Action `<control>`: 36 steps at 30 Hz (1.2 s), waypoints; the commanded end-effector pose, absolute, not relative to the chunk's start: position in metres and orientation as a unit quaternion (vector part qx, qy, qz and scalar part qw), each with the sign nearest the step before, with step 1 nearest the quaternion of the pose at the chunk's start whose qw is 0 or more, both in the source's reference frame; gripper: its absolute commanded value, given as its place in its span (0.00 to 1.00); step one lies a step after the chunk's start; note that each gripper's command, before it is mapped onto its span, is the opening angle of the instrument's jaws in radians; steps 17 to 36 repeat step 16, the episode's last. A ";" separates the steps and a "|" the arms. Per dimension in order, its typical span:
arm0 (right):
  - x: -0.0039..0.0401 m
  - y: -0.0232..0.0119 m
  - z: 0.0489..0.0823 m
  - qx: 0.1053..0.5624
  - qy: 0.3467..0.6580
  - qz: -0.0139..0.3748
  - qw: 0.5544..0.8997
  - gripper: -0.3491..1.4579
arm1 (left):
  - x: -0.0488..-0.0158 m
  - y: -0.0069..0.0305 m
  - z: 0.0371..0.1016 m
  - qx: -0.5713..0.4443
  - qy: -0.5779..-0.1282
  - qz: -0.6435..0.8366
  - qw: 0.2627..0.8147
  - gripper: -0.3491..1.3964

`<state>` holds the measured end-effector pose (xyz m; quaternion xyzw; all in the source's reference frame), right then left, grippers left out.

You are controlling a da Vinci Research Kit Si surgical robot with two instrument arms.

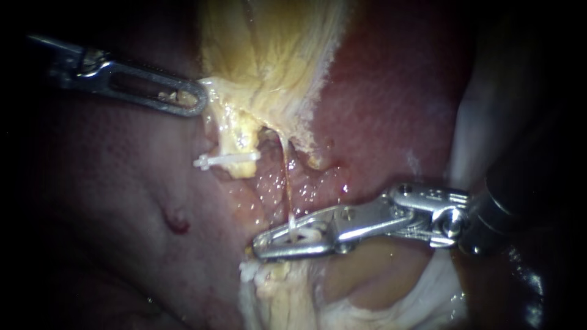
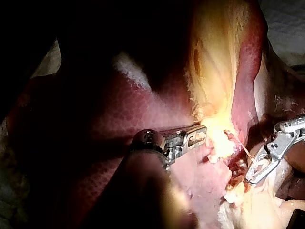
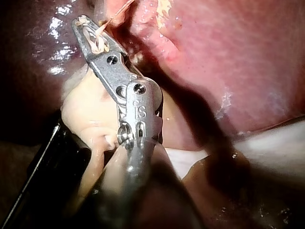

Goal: Clipping first clip right tube

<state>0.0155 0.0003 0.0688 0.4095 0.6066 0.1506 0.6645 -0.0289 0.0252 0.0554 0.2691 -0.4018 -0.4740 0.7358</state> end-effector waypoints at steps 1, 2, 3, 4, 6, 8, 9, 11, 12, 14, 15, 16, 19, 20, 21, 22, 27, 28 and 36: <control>0.0154 0.0005 0.0689 0.409 0.606 0.152 0.665 0.00 | -0.0289 0.0252 0.0554 0.269 -0.402 -0.474 0.736 0.00; 0.0152 0.0006 0.0690 0.408 0.605 0.153 0.666 0.00 | -0.0289 0.0252 0.0554 0.269 -0.402 -0.474 0.736 0.00; 0.0152 0.0007 0.0690 0.408 0.603 0.152 0.668 0.00 | -0.0289 0.0252 0.0554 0.269 -0.402 -0.474 0.736 0.00; 0.0151 0.0007 0.0690 0.408 0.600 0.152 0.671 0.00 | -0.0289 0.0252 0.0554 0.269 -0.402 -0.474 0.736 0.00; 0.0150 0.0008 0.0691 0.408 0.599 0.151 0.672 0.00 | -0.0289 0.0252 0.0554 0.269 -0.402 -0.474 0.736 0.00; 0.0150 0.0008 0.0691 0.408 0.599 0.151 0.672 0.00 | -0.0289 0.0252 0.0554 0.269 -0.402 -0.474 0.736 0.00; 0.0150 0.0008 0.0691 0.407 0.599 0.152 0.672 0.00 | -0.0289 0.0252 0.0554 0.269 -0.402 -0.474 0.736 0.00; 0.0150 0.0008 0.0691 0.407 0.599 0.152 0.672 0.00 | -0.0289 0.0252 0.0554 0.269 -0.402 -0.474 0.736 0.00; 0.0150 0.0008 0.0691 0.408 0.598 0.154 0.672 0.00 | -0.0289 0.0252 0.0554 0.269 -0.402 -0.474 0.736 0.00; 0.0150 0.0008 0.0692 0.408 0.598 0.154 0.672 0.00 | -0.0289 0.0252 0.0554 0.269 -0.402 -0.474 0.736 0.00; 0.0149 0.0008 0.0692 0.410 0.597 0.156 0.672 0.00 | -0.0289 0.0252 0.0554 0.269 -0.402 -0.474 0.736 0.00; 0.0149 0.0008 0.0692 0.410 0.597 0.156 0.672 0.00 | -0.0289 0.0252 0.0554 0.269 -0.402 -0.474 0.736 0.00; 0.0149 0.0008 0.0692 0.410 0.597 0.156 0.672 0.00 | -0.0289 0.0252 0.0554 0.269 -0.402 -0.474 0.736 0.00; 0.0149 0.0008 0.0692 0.410 0.597 0.156 0.672 0.00 | -0.0289 0.0252 0.0554 0.269 -0.402 -0.474 0.736 0.00; 0.0149 0.0008 0.0692 0.410 0.597 0.156 0.672 0.00 | -0.0289 0.0252 0.0554 0.269 -0.402 -0.474 0.736 0.00; 0.0149 0.0008 0.0692 0.410 0.597 0.156 0.672 0.00 | -0.0289 0.0252 0.0554 0.269 -0.402 -0.474 0.736 0.00; 0.0149 0.0008 0.0692 0.410 0.597 0.156 0.672 0.00 | -0.0289 0.0252 0.0554 0.269 -0.402 -0.474 0.736 0.00; 0.0149 0.0008 0.0692 0.410 0.597 0.156 0.672 0.00 | -0.0289 0.0252 0.0554 0.269 -0.402 -0.474 0.736 0.00; 0.0149 0.0008 0.0692 0.410 0.597 0.156 0.672 0.00 | -0.0289 0.0252 0.0554 0.269 -0.402 -0.474 0.736 0.00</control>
